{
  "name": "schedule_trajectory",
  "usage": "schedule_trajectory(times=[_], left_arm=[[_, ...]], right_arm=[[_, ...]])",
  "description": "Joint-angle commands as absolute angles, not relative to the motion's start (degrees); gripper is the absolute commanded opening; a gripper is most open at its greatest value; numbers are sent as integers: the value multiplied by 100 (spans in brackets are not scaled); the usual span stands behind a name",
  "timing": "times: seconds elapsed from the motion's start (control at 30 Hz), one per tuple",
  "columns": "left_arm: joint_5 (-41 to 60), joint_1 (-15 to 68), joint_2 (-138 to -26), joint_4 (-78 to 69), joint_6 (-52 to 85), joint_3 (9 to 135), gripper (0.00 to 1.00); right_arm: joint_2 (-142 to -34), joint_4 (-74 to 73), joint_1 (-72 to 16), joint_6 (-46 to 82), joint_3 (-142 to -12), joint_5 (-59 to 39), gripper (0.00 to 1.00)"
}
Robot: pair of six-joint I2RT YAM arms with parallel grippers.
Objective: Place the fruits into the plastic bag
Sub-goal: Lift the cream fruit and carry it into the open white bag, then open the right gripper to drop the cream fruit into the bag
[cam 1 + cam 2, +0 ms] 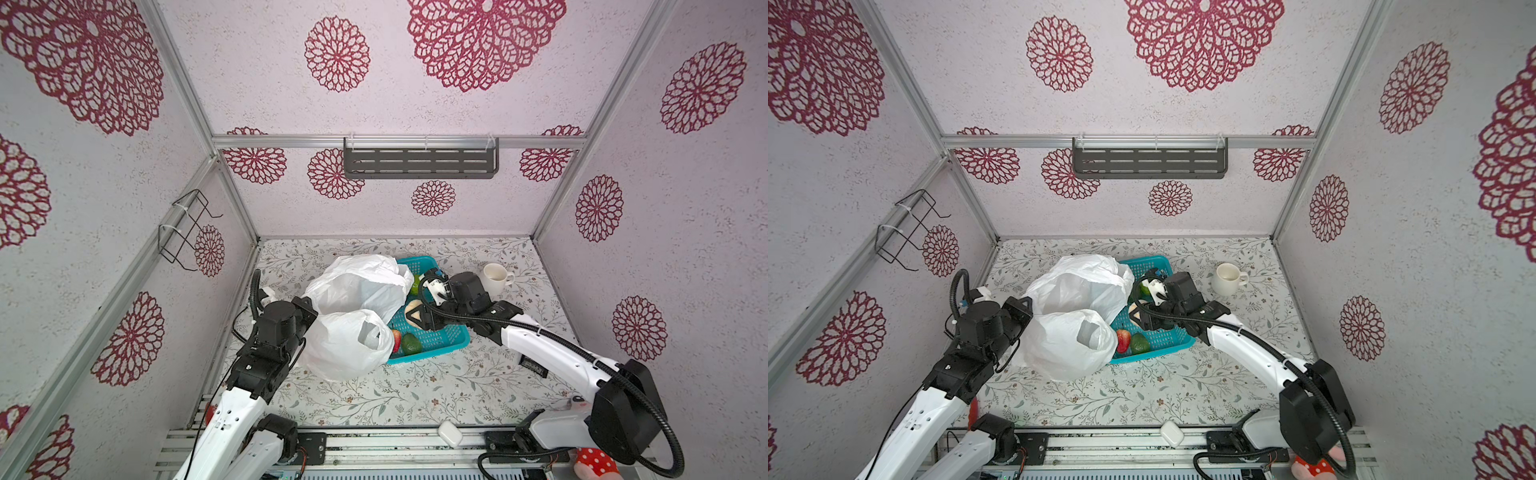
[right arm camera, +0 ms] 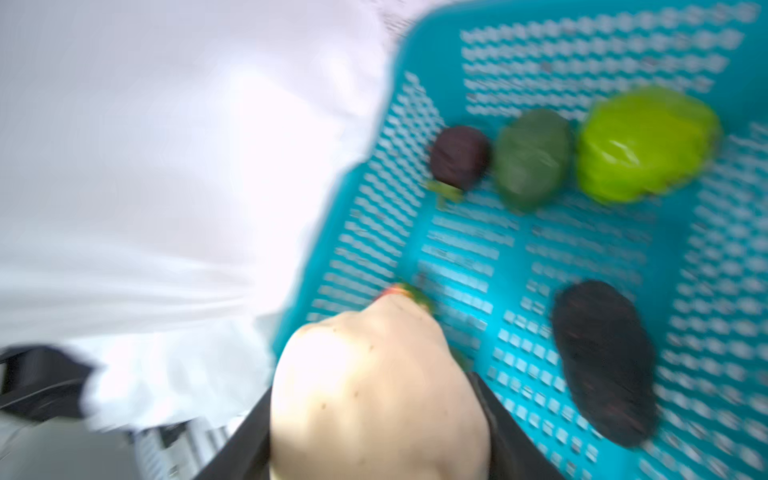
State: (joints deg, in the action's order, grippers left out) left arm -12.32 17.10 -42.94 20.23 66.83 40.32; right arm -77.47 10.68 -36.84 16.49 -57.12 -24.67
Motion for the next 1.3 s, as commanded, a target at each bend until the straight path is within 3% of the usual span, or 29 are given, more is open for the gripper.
schedule_trajectory(times=[0.0,0.13,0.3,0.5,0.67,0.8,1.17,1.27], left_arm=[[-1231,1688,-4319,1917,6627,4028,0],[-1204,1687,-4316,1908,6623,4026,0],[-1176,1688,-4307,1927,6592,4043,0],[-1117,1693,-4273,1958,6610,4018,0],[-1066,1704,-4195,2027,6623,4000,0],[-1064,1711,-4101,2083,6657,3956,0],[-1063,1731,-4138,2127,6747,3958,0],[-1089,1727,-4205,2149,6742,4008,0]], right_arm=[[-7646,670,-3867,1528,-5947,-3650,37],[-7762,664,-4153,1432,-6343,-4109,37],[-8018,655,-4333,1304,-6852,-3974,37],[-8714,-412,-4333,1970,-7311,-3301,38],[-9654,-15,-4333,2011,-8350,-2166,39],[-10385,517,-4370,1934,-9140,-1942,40],[-11603,1440,-4787,1821,-9775,-2225,49],[-11545,1520,-4798,1756,-9729,-2071,62]])
